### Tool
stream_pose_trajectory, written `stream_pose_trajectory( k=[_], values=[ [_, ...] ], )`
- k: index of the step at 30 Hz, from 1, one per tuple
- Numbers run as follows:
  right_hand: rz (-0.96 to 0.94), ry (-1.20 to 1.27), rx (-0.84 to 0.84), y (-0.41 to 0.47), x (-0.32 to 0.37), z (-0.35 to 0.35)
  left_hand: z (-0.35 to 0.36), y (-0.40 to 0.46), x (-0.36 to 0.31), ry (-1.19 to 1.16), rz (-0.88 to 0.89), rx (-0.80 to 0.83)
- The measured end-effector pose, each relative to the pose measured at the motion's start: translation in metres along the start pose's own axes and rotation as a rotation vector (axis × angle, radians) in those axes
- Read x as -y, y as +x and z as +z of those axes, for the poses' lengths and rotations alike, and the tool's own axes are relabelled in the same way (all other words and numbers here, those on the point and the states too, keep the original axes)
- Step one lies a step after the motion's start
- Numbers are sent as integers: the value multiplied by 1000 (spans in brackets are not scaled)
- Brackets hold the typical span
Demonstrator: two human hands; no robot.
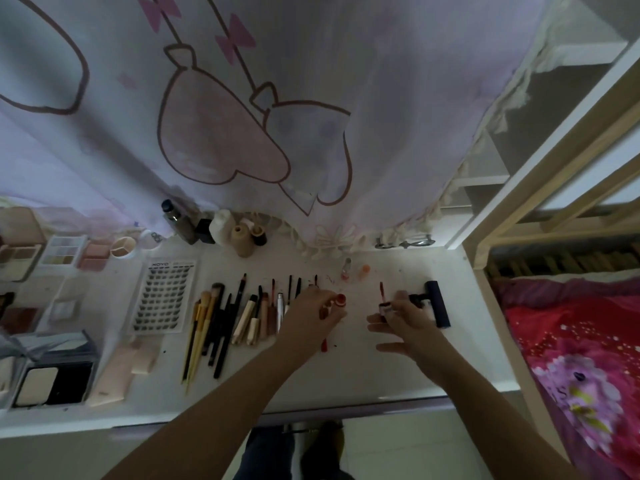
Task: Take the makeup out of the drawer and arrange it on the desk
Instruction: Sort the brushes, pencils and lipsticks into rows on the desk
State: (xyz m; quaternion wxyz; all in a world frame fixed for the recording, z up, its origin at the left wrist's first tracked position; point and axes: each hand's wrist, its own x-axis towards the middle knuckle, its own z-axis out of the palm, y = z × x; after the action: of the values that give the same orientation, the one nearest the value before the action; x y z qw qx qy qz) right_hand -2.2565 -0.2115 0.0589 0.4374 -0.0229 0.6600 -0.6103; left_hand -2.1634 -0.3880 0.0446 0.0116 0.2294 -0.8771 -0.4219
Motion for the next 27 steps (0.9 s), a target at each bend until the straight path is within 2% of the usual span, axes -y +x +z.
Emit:
stream_pose_trajectory(
  k=[7,11,15,21,24,27],
  values=[
    [-373,-685,-342,39,-27,33,17,17,7,310,55,-192],
    [-399,-759,-374,55,-35,46,24,24,14,409,102,-210],
    [-408,-868,-401,58,-41,48,30,30,20,391,115,-236],
    [-352,-863,-354,55,-30,47,29,28,18,392,78,-186],
    [-363,-911,-354,48,-19,27,18,10,14,335,55,-240],
    [-352,-998,-421,47,5,-11,22,-15,2,235,268,-171]
  ],
)
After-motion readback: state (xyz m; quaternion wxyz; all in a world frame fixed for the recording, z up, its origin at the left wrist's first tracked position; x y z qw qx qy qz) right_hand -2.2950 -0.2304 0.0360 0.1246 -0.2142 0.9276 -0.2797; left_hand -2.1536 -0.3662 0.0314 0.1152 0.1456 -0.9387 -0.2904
